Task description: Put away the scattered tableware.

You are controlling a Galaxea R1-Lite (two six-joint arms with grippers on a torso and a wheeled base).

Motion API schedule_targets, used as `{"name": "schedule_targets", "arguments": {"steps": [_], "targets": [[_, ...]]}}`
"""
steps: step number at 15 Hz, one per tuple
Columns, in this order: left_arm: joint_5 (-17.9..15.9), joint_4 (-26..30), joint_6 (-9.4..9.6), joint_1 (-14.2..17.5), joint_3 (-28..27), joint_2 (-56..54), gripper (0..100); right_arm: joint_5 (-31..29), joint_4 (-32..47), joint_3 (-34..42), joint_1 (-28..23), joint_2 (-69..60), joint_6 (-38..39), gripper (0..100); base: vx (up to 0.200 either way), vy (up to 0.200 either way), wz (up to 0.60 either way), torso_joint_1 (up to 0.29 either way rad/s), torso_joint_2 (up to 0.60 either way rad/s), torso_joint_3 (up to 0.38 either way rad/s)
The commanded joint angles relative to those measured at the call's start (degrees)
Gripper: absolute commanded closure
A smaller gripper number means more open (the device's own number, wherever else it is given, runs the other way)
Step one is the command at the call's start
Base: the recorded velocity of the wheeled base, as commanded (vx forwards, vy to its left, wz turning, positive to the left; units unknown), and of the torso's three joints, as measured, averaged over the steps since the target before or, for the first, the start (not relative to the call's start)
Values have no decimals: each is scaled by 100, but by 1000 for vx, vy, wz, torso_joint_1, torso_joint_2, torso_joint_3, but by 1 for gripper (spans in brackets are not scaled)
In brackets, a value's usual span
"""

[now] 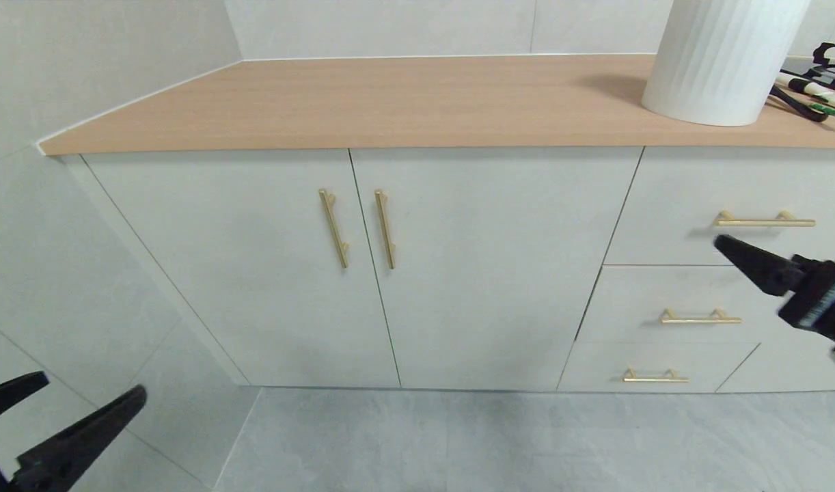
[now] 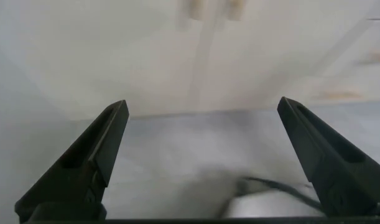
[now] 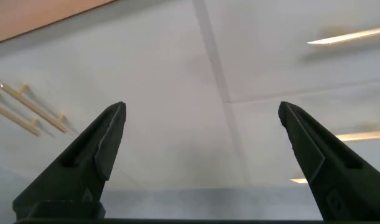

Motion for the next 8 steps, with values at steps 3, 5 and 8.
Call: {"name": "schedule_targets", "arguments": {"steps": [3, 5, 8], "targets": [[363, 770, 719, 536, 420, -2138, 0, -102, 3188, 854, -1011, -4765, -1571, 0, 0, 0, 0, 0, 0, 0], [363, 1297, 728, 799, 438, -2815, 0, -84, 4023, 705, -1416, -5881, -2292, 0, 0, 0, 0, 0, 0, 0], [355, 1701, 763, 1327, 631, -3518, 0, -524, 4085, 599, -1495, -5943, -2380, 0, 0, 0, 0, 0, 0, 0]]}}
